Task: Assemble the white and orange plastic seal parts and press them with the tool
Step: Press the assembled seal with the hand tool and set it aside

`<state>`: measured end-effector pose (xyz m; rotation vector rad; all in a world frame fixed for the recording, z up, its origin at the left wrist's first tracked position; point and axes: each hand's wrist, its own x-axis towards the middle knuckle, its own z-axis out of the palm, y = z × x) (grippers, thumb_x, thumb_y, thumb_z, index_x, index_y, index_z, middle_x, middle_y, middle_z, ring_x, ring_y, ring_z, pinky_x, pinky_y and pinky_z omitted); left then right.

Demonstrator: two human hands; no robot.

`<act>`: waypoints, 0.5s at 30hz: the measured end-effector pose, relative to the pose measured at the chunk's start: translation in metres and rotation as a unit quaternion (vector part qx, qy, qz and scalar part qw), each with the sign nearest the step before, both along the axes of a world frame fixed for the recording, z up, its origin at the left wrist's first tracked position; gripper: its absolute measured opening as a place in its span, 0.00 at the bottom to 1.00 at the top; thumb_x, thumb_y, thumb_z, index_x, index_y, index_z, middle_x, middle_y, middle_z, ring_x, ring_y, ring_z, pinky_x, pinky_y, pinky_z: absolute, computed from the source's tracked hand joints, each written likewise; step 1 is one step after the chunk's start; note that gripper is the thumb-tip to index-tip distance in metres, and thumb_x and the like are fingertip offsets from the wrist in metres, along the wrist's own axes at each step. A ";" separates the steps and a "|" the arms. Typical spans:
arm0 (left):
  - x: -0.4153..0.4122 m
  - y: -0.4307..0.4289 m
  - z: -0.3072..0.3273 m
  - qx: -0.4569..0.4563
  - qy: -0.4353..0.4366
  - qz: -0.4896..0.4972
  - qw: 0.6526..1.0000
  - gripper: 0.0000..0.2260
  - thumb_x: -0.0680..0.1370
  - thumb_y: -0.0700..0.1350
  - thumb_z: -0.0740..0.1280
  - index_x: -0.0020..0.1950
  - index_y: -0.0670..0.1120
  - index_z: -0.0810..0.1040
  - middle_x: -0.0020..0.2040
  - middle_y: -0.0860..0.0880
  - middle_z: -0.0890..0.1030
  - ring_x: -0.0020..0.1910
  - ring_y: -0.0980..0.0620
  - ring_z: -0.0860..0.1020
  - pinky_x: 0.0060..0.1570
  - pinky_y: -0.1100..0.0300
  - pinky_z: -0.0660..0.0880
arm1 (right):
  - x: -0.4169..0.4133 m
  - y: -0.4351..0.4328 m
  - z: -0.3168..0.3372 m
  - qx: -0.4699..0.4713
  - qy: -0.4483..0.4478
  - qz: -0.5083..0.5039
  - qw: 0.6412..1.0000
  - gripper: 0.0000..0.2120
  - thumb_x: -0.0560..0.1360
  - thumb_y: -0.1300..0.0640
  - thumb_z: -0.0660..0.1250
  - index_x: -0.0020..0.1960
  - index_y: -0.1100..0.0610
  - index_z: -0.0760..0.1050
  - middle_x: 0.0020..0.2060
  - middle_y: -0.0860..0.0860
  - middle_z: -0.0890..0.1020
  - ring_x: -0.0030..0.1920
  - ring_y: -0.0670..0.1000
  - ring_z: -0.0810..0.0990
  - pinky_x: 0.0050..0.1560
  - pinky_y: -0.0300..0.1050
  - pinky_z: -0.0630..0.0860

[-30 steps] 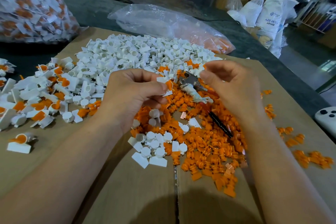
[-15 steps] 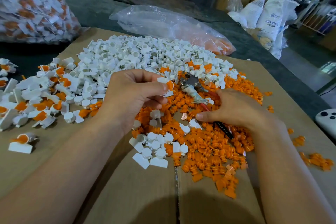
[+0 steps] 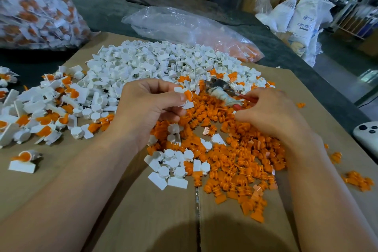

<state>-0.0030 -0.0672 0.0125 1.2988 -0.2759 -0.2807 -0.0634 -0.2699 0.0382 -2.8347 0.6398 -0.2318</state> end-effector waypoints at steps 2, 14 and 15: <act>0.001 0.000 0.000 -0.010 -0.001 0.008 1.000 0.08 0.68 0.31 0.70 0.34 0.41 0.77 0.26 0.48 0.79 0.24 0.53 0.78 0.24 0.66 0.73 | -0.003 0.000 0.004 0.026 -0.032 0.008 0.999 0.16 0.65 0.52 0.70 0.52 0.54 0.76 0.35 0.45 0.72 0.35 0.44 0.69 0.35 0.37 0.66; 0.004 -0.002 -0.004 -0.060 -0.028 0.050 0.997 0.06 0.73 0.32 0.67 0.39 0.42 0.75 0.28 0.50 0.81 0.29 0.53 0.81 0.26 0.66 0.75 | 0.000 0.018 0.000 -0.074 -0.175 0.074 0.979 0.13 0.75 0.50 0.63 0.54 0.56 0.75 0.39 0.47 0.70 0.47 0.53 0.71 0.41 0.45 0.62; 0.004 -0.002 -0.004 -0.061 -0.036 0.052 0.996 0.06 0.73 0.32 0.67 0.39 0.42 0.75 0.29 0.51 0.81 0.29 0.53 0.81 0.26 0.65 0.75 | 0.000 0.021 -0.001 -0.077 -0.180 0.081 0.977 0.12 0.75 0.49 0.62 0.53 0.56 0.75 0.38 0.46 0.70 0.44 0.53 0.70 0.39 0.44 0.61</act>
